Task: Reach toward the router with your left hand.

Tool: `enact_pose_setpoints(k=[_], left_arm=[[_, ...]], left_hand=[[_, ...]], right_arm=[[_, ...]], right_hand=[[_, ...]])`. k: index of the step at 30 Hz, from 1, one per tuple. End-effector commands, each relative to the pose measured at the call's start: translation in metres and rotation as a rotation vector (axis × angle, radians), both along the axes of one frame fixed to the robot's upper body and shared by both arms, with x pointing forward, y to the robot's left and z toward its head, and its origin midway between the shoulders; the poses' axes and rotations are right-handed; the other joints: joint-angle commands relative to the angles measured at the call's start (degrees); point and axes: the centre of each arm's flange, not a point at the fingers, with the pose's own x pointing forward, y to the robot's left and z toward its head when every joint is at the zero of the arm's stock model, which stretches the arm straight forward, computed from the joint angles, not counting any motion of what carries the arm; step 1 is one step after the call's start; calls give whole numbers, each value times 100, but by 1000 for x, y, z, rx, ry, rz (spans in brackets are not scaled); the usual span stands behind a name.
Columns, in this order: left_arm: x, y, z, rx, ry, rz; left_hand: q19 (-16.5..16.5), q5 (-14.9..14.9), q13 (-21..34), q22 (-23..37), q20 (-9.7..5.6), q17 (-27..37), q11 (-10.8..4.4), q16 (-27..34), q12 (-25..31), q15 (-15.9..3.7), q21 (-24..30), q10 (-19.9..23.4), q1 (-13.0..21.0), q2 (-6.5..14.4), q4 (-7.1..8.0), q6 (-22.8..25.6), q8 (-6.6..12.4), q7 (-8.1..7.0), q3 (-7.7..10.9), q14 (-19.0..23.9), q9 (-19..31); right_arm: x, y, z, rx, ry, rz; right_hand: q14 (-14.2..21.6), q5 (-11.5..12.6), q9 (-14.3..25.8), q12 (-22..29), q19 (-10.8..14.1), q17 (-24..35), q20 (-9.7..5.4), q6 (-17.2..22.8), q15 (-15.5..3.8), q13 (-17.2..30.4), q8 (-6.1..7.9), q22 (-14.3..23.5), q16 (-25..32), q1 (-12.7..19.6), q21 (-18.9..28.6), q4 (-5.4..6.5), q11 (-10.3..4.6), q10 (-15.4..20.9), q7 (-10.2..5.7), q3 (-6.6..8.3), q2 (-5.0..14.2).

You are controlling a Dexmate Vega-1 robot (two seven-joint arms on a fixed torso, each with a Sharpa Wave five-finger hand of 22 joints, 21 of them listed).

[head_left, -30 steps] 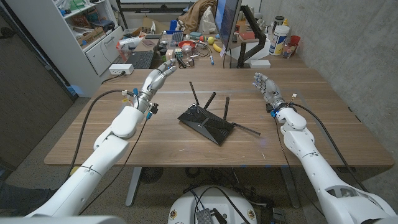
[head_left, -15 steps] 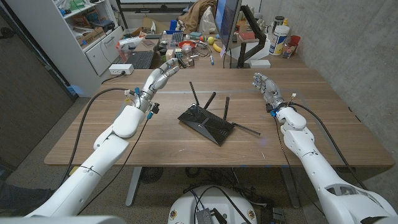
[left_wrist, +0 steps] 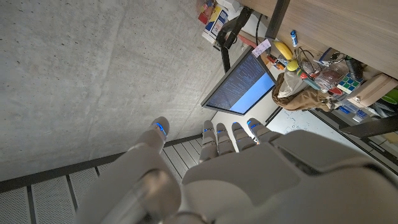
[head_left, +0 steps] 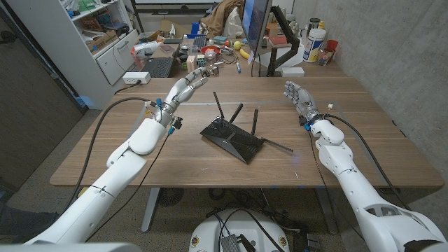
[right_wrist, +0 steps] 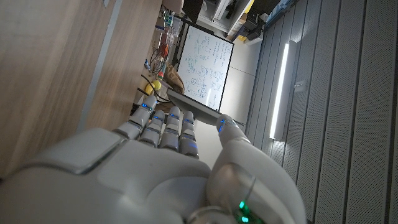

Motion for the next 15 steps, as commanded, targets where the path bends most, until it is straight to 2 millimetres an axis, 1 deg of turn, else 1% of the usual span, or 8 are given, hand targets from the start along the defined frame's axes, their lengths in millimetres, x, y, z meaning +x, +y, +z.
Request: enact_pose_setpoints(k=[1, 4, 15], left_arm=[[0, -8, 1, 74, 6, -14], [0, -9, 1, 88, 8, -14], [-6, -7, -4, 121, 20, 8]], left_hand=[[-20, 12, 17, 34, 35, 28, -16, 15, 14, -78, -17, 34, 76, -4, -30, 60, 39, -11, 13, 22, 28], [-19, 13, 17, 34, 35, 28, -38, 16, 12, -80, -22, 33, 78, -4, -32, 60, 37, -9, 12, 29, 28], [-1, 14, 18, 35, 43, 30, -37, 19, 16, -80, -30, 57, 86, -1, -39, 81, 38, -13, 7, 44, 29]], right_arm=[[0, -1, 3, -9, -2, -2], [-1, -2, 3, -10, -4, -3], [0, -2, 6, -13, -10, -1]], right_hand=[[58, 25, 13, 5, 53, 10, -94, 26, 10, 24, 26, 15, -11, 6, -10, 1, -31, 58, -42, 30, -21], [55, 24, 13, 2, 56, 9, -95, 27, 12, 25, 26, 15, -14, 3, -21, 1, -28, 53, -42, 30, -24], [54, 23, 13, 1, 67, 7, -94, 20, 13, 25, 24, 16, -21, 3, -50, -3, -26, 58, -46, 30, -31]])
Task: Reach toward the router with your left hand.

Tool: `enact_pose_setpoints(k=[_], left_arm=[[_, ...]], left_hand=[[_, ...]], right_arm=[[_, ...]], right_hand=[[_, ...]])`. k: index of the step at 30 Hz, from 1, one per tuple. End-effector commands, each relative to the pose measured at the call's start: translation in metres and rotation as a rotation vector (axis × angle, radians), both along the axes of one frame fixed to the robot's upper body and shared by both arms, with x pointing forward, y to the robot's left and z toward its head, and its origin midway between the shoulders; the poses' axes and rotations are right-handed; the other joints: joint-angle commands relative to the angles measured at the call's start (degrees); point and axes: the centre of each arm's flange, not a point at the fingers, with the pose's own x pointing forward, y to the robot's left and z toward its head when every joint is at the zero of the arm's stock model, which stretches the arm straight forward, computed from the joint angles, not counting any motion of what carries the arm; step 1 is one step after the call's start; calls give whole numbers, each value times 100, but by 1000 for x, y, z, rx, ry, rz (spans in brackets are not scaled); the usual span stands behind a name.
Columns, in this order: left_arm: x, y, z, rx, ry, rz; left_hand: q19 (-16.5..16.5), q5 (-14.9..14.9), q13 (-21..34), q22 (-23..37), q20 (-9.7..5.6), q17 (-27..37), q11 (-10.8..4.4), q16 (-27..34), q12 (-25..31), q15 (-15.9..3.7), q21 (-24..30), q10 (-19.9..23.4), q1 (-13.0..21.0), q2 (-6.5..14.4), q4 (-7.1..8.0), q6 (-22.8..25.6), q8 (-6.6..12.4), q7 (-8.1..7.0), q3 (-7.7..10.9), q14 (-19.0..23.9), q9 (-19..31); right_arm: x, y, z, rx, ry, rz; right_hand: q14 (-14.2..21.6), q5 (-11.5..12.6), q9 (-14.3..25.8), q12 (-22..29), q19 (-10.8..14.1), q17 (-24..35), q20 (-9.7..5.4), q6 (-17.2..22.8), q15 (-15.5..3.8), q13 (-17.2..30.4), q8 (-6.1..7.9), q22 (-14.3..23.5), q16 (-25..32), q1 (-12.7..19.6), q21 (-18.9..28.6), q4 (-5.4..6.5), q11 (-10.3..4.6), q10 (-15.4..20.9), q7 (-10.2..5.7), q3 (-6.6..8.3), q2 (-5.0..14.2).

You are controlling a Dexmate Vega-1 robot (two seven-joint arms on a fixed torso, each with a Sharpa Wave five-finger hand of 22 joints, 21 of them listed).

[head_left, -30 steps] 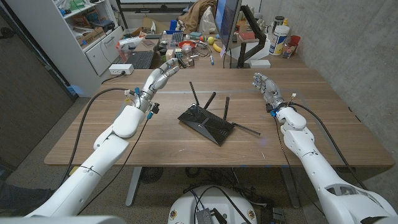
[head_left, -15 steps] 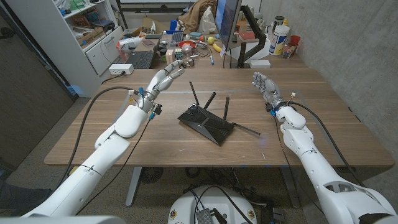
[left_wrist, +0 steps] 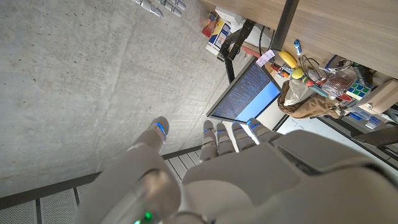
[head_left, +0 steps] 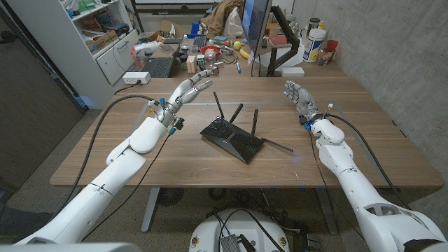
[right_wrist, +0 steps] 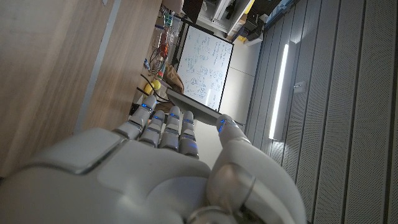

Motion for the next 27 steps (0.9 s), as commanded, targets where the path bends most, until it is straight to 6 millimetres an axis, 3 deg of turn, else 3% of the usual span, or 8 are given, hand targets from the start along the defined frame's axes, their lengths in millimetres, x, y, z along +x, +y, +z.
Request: enact_pose_setpoints(k=[1, 27], left_arm=[[-6, 0, -7, 61, 15, 22], [-12, -8, -20, 174, 44, 51]], left_hand=[[6, 14, 18, 35, 45, 30, -8, 19, 16, -81, -28, 25, 55, 13, -40, 51, 38, 20, 7, 44, 30], [27, 15, 19, 37, 64, 33, 1, 18, 15, -78, -53, 55, 66, 22, -49, 82, 35, 7, -4, 60, 31]], right_arm=[[0, -1, 5, -11, -8, 4], [0, 2, 13, -38, -29, 14]], right_hand=[[48, 23, 13, 2, 68, 20, -92, 20, 20, 25, 24, 16, -22, 2, -31, -3, 12, 29, -51, 30, -31], [51, 19, 13, -4, 92, 19, -87, 20, 13, 26, 24, 18, -29, -3, -105, -5, 2, 31, -52, 27, -33]])
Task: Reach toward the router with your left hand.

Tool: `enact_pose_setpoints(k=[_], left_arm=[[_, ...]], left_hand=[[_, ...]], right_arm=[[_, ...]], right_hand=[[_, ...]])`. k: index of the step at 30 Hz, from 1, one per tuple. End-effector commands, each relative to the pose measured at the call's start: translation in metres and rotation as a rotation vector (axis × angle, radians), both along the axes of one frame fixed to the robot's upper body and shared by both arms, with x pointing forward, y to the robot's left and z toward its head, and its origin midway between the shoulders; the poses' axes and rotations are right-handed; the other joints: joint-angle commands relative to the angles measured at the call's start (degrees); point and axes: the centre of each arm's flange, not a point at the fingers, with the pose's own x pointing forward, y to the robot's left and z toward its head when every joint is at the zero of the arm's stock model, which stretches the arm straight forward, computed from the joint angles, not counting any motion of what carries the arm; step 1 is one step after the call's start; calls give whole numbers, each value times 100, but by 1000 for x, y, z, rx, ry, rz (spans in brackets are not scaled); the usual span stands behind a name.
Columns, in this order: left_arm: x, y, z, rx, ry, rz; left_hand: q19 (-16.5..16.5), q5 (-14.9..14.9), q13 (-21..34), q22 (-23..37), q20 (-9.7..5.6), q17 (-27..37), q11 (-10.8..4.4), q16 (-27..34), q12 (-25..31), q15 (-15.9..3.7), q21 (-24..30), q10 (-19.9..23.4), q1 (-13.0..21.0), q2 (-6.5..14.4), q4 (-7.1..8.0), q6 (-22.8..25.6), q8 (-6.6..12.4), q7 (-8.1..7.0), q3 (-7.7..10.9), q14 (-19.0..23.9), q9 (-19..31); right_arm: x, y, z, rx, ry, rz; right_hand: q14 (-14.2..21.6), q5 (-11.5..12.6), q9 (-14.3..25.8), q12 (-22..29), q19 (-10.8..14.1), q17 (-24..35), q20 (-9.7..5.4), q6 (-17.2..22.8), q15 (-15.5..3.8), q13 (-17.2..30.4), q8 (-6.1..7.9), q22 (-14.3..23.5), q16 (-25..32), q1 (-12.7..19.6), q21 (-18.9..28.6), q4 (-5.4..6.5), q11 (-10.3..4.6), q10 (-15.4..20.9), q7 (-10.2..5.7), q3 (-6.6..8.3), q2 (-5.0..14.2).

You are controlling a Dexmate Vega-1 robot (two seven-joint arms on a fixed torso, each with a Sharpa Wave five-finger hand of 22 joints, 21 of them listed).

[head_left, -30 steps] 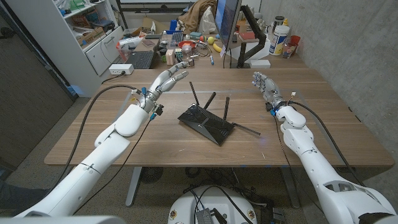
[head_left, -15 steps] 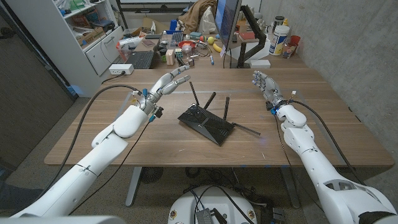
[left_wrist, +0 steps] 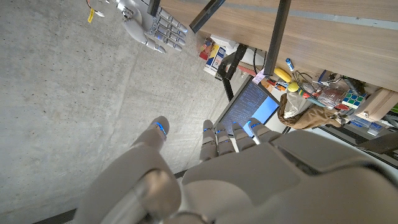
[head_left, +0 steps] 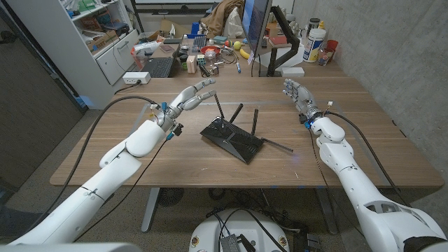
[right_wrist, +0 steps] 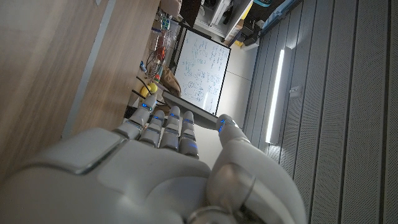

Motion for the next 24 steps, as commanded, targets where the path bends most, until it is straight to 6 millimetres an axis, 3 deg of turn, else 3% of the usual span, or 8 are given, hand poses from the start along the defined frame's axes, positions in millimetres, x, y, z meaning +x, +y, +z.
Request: enact_pose_setpoints(k=[1, 24], left_arm=[[-3, -6, -7, 59, 13, 9], [-5, -18, -11, 147, 24, 24]], left_hand=[[-2, 15, 20, 9, 34, 33, 7, 18, 17, -58, -14, 59, 53, 9, -25, 63, 35, -13, 21, 40, 31], [15, 17, 21, 11, 47, 34, -12, 16, 15, -73, -36, 82, 70, 25, -35, 87, 32, -25, 17, 52, 33]], right_arm=[[0, 0, 5, -13, -16, 0], [-1, -4, 6, -10, -22, -2]], right_hand=[[50, 19, 13, -4, 53, 19, -88, 19, 12, 26, 24, 19, -11, -5, -25, -3, 1, 30, -51, 28, -31], [52, 18, 13, -7, 76, 18, -86, 10, 11, 26, 21, 20, -14, -7, -82, -5, 1, 35, -57, 24, -28]])
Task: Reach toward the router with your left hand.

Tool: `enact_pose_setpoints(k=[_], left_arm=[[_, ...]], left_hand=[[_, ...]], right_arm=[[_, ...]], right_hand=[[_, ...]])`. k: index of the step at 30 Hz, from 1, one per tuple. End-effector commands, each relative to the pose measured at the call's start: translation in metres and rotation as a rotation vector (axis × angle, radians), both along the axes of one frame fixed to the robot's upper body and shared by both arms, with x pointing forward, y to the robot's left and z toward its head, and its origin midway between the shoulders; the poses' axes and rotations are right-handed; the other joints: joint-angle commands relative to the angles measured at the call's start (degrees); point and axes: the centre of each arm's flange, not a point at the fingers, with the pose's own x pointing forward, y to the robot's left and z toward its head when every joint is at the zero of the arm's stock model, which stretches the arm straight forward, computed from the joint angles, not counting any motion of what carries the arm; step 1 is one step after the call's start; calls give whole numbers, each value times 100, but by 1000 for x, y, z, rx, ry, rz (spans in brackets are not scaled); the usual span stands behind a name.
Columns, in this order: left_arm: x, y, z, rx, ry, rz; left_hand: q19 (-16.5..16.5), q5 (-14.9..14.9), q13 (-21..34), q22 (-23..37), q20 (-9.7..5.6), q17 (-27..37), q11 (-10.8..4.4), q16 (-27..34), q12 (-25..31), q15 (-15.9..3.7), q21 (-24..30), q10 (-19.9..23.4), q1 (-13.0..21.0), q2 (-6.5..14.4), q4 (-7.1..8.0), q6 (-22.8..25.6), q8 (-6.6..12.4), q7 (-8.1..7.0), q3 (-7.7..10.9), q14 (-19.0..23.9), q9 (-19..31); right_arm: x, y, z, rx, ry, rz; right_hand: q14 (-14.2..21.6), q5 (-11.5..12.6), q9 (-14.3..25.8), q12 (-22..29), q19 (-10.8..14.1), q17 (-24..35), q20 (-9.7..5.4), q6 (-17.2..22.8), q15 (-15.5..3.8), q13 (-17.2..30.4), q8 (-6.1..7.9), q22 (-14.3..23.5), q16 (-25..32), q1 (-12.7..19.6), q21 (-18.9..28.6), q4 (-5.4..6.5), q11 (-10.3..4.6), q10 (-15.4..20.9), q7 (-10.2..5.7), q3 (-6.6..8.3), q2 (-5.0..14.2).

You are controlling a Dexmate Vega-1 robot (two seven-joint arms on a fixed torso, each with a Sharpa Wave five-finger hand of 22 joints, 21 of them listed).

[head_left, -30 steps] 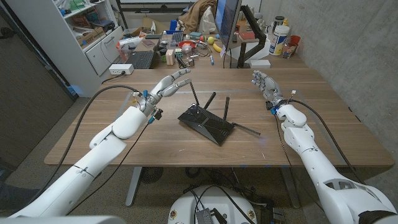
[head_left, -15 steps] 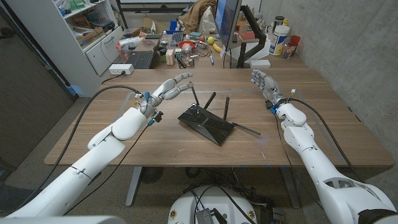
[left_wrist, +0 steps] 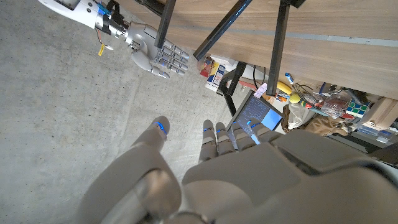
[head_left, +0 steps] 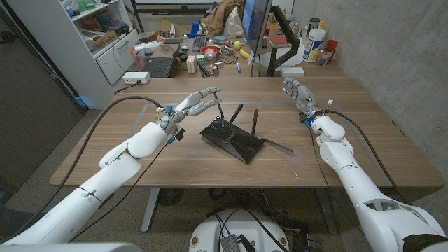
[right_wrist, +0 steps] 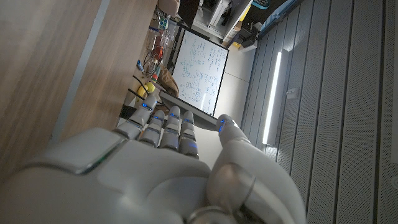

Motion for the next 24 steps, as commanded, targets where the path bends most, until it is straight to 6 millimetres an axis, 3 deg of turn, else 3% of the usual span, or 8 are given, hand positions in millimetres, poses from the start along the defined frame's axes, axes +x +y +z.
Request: enact_pose_setpoints(k=[1, 24], left_arm=[[-1, -5, -1, 43, 1, 10], [1, -14, -5, 98, 9, 33]], left_hand=[[-14, 17, 21, 12, 15, 34, -5, 17, 15, -101, -16, 21, 48, 3, -36, 47, 32, 18, 17, 25, 33], [-5, 17, 22, 14, 49, 35, -2, 15, 11, -110, -35, 36, 61, 17, -43, 87, 36, -9, 13, 34, 34]], right_arm=[[-1, -3, 1, 4, -6, -2], [1, -9, 1, 13, -9, -4]], right_hand=[[53, 18, 13, -7, 37, 18, -85, 11, 10, 26, 21, 20, -13, -8, -20, -3, 3, 35, -58, 24, -27], [64, 18, 13, -8, 53, 17, -86, 15, 9, 26, 24, 22, -14, -12, -76, -4, -3, 41, -59, 23, -27]])
